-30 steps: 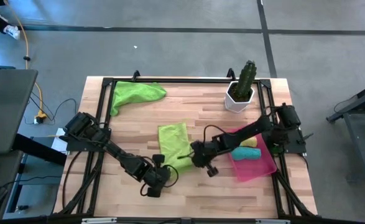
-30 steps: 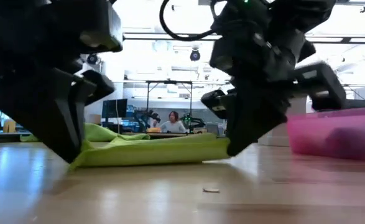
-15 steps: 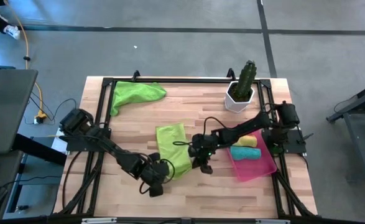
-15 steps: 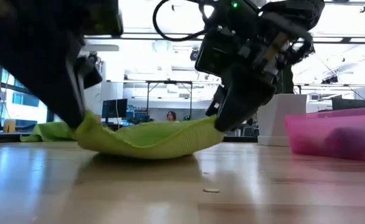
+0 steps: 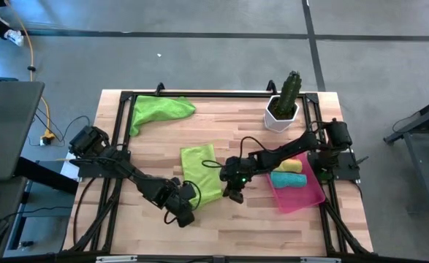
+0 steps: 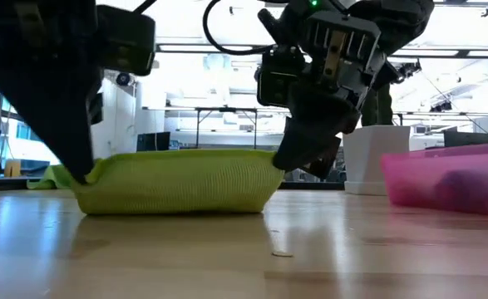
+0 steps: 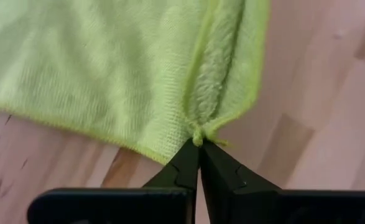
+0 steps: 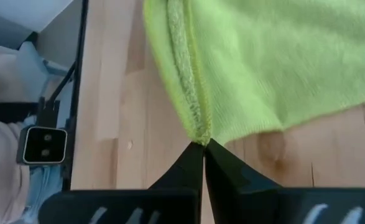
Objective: Roll microfiber towels into tight, uniform cylinder then place into a basket
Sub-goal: Roll the bottom light green microfiber towel
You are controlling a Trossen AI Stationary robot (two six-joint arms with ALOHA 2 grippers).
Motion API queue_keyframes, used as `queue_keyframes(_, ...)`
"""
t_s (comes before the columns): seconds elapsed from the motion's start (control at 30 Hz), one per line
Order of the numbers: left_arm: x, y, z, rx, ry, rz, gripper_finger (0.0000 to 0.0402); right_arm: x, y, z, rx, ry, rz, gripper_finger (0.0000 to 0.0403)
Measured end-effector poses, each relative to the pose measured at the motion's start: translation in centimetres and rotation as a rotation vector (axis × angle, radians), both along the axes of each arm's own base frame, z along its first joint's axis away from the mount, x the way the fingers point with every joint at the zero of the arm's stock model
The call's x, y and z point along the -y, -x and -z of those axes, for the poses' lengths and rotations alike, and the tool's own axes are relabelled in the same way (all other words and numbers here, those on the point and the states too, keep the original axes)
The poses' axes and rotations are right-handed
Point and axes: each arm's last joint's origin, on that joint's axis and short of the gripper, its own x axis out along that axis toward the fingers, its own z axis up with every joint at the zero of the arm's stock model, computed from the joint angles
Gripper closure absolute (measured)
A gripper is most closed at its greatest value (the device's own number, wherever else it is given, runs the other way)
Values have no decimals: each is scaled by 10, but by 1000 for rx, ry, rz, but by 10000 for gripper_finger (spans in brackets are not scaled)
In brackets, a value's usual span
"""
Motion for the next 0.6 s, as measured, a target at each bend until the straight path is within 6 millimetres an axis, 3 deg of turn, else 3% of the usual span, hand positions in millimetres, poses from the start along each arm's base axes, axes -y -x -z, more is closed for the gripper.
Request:
queue_keyframes(0.33, -7, 9, 3, -42, -27, -283, 397, 23, -4, 3, -30, 75, 246, 403)
queue_keyframes(0.6, -17, 6, 8, -14, -6, -518, 397, 31, -7, 21, -69, 171, 362, 403)
